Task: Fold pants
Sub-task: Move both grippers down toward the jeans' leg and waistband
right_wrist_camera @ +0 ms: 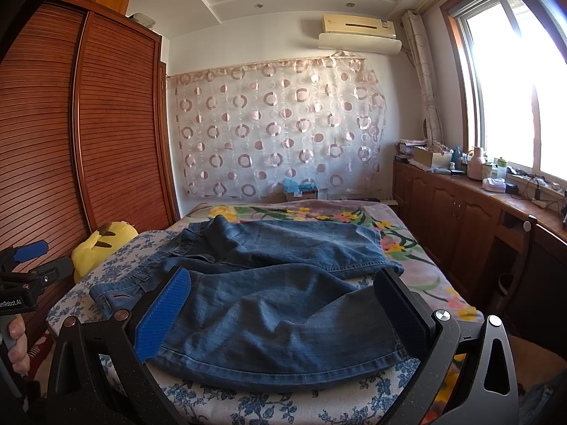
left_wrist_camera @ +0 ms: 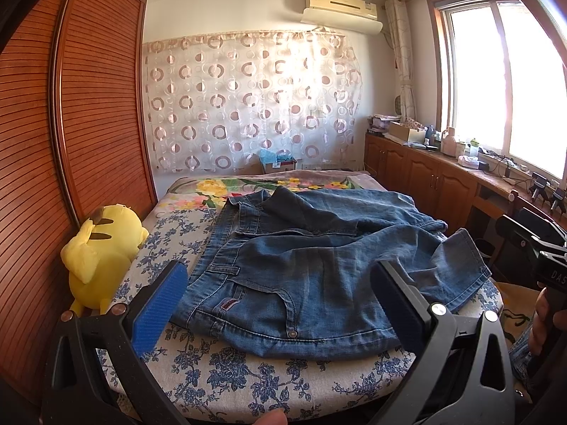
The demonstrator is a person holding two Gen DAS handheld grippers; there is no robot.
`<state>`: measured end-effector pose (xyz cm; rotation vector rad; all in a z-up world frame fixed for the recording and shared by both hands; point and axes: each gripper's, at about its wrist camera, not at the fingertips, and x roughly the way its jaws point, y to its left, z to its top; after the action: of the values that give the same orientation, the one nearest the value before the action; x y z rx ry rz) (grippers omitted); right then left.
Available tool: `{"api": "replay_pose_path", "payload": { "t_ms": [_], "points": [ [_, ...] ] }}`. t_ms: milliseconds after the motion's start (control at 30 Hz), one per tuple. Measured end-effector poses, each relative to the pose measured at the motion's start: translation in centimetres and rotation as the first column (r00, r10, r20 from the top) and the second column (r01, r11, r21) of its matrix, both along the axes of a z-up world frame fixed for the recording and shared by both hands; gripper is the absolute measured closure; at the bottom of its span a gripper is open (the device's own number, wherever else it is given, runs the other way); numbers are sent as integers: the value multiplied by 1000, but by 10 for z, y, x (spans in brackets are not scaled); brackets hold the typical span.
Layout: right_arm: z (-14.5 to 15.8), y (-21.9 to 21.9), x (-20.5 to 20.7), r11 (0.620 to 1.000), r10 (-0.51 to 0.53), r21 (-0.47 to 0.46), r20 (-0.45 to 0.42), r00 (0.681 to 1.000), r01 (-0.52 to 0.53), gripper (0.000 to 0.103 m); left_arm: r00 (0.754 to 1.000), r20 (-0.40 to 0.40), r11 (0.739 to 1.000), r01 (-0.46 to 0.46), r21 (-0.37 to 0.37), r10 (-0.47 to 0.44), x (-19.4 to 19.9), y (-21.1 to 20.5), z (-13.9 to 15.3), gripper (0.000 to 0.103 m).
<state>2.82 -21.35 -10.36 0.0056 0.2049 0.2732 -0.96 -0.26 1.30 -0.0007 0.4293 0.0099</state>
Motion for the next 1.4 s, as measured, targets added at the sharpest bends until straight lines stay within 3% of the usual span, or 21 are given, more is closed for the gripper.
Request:
{"api": "replay_pose_path", "payload": {
  "t_ms": [767, 1067, 1400],
  "points": [
    [-1, 1, 2, 1000, 10, 3, -13, 1000, -10, 0, 1000, -19, 1000, 0, -5, 0, 0, -2, -1, 0],
    [-3, -3, 4, 1000, 21, -12, -29, 999, -22, 0, 998, -50, 1000, 22, -7, -22, 9, 8, -18, 0],
    [-20, -29, 24, 999, -9, -35, -117, 993, 5, 2, 990, -140, 1000, -8, -24, 5, 34, 51, -52, 0]
  ]
}}
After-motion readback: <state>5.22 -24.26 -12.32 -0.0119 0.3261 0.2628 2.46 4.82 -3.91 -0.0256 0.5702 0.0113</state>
